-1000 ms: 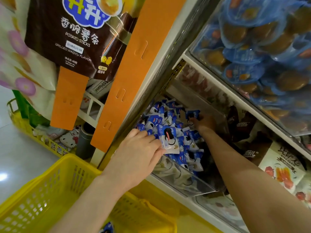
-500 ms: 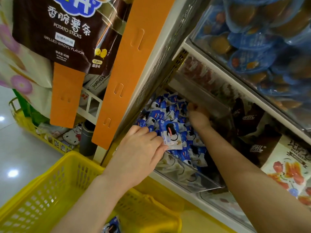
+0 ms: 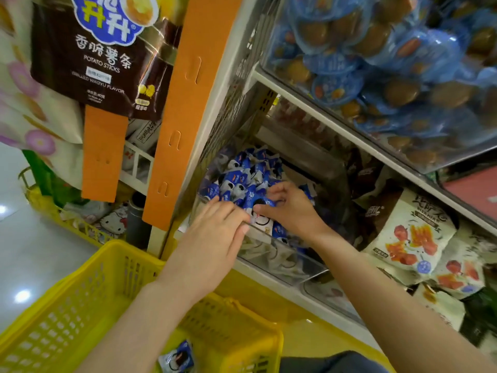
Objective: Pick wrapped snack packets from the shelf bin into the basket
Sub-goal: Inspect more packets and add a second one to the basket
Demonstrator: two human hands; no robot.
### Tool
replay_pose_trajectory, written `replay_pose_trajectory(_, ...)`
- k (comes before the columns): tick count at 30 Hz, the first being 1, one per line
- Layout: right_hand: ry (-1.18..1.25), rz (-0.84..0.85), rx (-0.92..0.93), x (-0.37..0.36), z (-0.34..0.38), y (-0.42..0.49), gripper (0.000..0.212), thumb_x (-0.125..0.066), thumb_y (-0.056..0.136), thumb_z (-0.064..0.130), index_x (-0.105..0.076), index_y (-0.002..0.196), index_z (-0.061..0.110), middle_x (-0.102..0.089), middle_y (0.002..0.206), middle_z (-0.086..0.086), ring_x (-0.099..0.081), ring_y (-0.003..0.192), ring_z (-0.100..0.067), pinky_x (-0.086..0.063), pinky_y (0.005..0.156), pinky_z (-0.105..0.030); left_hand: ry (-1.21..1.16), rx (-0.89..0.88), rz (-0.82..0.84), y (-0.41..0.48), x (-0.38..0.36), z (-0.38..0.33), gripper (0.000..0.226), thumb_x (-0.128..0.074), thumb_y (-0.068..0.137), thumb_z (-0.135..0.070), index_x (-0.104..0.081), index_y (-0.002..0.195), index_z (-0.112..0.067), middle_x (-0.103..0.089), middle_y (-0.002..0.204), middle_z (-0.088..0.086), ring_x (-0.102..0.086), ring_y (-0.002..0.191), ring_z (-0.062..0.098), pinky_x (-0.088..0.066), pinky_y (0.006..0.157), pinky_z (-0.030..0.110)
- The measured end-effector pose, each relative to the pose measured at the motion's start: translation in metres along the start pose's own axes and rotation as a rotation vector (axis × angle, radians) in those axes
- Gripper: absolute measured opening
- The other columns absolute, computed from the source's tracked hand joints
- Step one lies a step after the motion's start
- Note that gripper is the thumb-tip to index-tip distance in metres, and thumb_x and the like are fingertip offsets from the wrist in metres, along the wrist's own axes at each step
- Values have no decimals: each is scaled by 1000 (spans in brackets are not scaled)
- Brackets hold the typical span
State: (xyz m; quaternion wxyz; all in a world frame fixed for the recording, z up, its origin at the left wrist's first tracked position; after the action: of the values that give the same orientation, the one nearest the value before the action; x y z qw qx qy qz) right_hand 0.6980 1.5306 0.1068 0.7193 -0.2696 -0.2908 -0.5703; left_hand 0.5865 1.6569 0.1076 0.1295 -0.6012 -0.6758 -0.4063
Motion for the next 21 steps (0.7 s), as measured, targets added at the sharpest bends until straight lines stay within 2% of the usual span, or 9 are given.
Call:
replay_pose_trajectory(2, 35, -96, 43, 13, 9, -8, 43, -80, 69, 26, -51, 101, 24, -55, 89, 13, -53, 79, 1, -41, 64, -6, -120, 42, 2, -7, 0, -3, 32, -29, 94, -36, -49, 119, -31, -37, 114, -24, -30, 108, -11, -26, 101, 11)
replay_pose_trajectory(4, 94, -222, 109, 30, 21, -20, 37, -79, 71, 22, -54, 98, 25, -58, 86, 11, -56, 78, -4, -44, 64, -7, -239, 109, -27, -12, 3, -4, 32, -33, 92, -38, -44, 122, -35, -36, 117, -26, -31, 105, -16, -33, 82, 3)
replay_pose_trajectory(5, 128, -271, 140, 36, 27, -27, 33, -78, 72, 20, -56, 96, 27, -59, 85, 11, -57, 79, -6, -45, 66, -10, -299, 142, -58, -14, 7, -3, 32, -36, 92, -37, -43, 122, -35, -37, 119, -25, -32, 106, -16, -33, 80, 3)
replay_pose_trajectory(7, 185, -306, 215, 43, 42, -44, 29, -76, 75, 19, -58, 94, 32, -61, 85, 12, -58, 79, -3, -48, 71, -15, -416, 208, -133, -18, 15, 1, 31, -43, 91, -34, -43, 122, -35, -42, 122, -21, -38, 112, -10, -36, 90, 12)
replay_pose_trajectory(9, 202, -247, 300, 41, 58, -62, 32, -76, 75, 16, -60, 96, 33, -63, 86, 10, -60, 79, -1, -50, 72, -14, -585, 282, -161, -21, 19, 6, 33, -51, 88, -37, -44, 120, -35, -48, 122, -19, -46, 112, -5, -38, 94, 15)
replay_pose_trajectory(12, 266, -38, 329, 22, 72, -83, 37, -77, 71, 11, -63, 99, 31, -66, 86, 9, -63, 79, -1, -52, 73, -15, -870, 344, -126, -23, 16, 7, 39, -52, 74, -50, -52, 111, -37, -59, 110, -19, -56, 98, -9, -43, 77, 5)
replay_pose_trajectory(15, 262, 97, 281, 6, 69, -94, 36, -76, 72, 10, -65, 99, 31, -67, 86, 11, -64, 78, 2, -52, 73, -13, -885, 314, -100, -23, 14, 3, 28, -50, 76, -48, -62, 96, -32, -66, 85, -9, -62, 79, 2, -46, 66, 10)
replay_pose_trajectory(19, 277, 187, 191, -3, 59, -101, 12, -66, 83, 20, -68, 92, 28, -72, 87, 3, -66, 75, -5, -55, 68, -19, -905, 296, -102, -23, 12, -1, 18, -50, 89, -28, -60, 101, -20, -65, 99, 4, -65, 90, 7, -49, 69, 14)
replay_pose_trajectory(21, 259, 115, 228, 4, 60, -104, 7, -67, 83, 20, -68, 85, 26, -72, 84, 2, -67, 73, -11, -55, 64, -20, -932, 290, -76, -22, 10, -5, 16, -50, 91, -23, -60, 102, -18, -67, 98, 2, -65, 89, 5, -49, 68, 13)
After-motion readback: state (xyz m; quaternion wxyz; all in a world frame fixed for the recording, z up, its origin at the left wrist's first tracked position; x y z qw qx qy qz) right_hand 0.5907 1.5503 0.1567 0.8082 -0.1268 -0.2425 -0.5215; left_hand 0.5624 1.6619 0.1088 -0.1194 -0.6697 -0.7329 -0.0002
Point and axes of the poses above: each hand's wrist, its own y-axis towards the middle knuckle, its own x-axis out of the back of the hand, z = x × y, the point moved 9 cm from there along y, towards the middle knuckle
